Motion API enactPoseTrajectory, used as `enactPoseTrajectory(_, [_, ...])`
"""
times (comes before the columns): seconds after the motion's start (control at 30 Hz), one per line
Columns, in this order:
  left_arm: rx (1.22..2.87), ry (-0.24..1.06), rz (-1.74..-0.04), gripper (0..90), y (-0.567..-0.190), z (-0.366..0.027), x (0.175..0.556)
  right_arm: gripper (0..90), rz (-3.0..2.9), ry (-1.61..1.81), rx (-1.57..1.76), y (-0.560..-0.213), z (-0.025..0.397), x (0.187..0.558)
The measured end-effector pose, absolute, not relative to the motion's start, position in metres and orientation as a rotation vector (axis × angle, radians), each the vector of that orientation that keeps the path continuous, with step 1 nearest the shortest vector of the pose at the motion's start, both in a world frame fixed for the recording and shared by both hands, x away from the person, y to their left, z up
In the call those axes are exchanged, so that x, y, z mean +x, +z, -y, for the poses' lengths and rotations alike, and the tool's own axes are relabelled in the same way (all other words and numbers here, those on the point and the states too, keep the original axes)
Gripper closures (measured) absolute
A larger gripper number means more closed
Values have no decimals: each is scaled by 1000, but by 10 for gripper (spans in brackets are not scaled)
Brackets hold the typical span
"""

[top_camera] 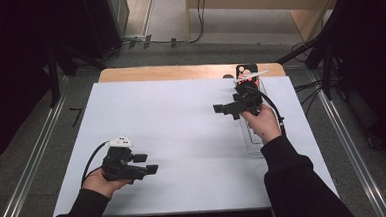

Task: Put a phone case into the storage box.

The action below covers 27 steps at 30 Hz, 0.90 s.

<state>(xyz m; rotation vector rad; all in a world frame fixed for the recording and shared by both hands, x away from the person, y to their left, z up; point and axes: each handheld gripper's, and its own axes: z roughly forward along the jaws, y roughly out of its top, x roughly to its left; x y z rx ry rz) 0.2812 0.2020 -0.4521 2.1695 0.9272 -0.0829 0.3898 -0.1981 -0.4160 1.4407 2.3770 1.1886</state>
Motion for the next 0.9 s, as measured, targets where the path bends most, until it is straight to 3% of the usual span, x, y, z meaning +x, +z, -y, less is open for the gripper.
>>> enactPoseTrajectory(0.07, [2169,-85,-922,332,-451,-203,282,8,-2387,1206,1424,-416,199,385])
enactPoseTrajectory(0.13, [2168,-85,-921,332,-451,-203,282,125,-2378,1214,1429,-415,200,379])
enactPoseTrajectory(0.9, [2151,-104,-915,332,-449,-205,282,135,-2566,1184,1328,-429,197,326])
